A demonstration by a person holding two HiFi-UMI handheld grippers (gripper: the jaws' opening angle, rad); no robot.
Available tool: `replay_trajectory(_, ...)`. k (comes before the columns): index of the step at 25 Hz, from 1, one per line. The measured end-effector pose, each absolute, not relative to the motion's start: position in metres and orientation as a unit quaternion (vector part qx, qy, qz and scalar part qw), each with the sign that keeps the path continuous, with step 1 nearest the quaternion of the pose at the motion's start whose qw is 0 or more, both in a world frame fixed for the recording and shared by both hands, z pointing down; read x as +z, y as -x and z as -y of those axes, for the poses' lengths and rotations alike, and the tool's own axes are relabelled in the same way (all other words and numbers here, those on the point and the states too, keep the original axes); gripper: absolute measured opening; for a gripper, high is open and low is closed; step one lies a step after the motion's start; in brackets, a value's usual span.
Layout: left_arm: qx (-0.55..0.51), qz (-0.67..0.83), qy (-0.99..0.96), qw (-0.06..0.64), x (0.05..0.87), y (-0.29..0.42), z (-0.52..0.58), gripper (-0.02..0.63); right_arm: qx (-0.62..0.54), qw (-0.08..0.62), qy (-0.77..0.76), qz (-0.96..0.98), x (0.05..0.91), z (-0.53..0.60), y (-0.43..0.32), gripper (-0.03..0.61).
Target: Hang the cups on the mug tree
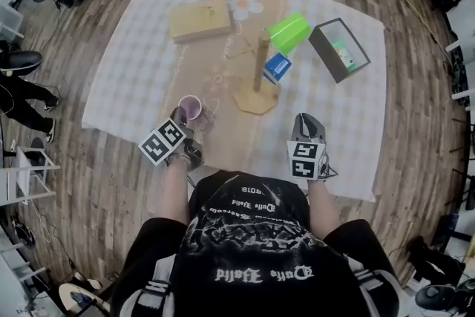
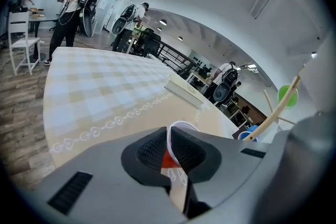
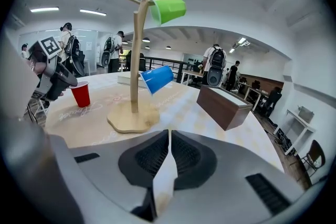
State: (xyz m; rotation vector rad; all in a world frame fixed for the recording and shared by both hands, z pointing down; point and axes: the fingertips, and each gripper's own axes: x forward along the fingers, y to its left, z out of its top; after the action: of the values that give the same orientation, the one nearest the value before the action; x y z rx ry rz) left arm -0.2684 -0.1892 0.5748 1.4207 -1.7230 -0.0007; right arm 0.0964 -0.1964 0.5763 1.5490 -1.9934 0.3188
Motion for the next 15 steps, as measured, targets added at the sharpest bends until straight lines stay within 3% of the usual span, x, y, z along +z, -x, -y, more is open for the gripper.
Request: replay_trajectory(15,0.015,0.677,-0.623,0.391,0.540,0.244,0.211,0.040,0.122,0.302,-0.579,0.747,0.580,0.189,-0.098,0.012)
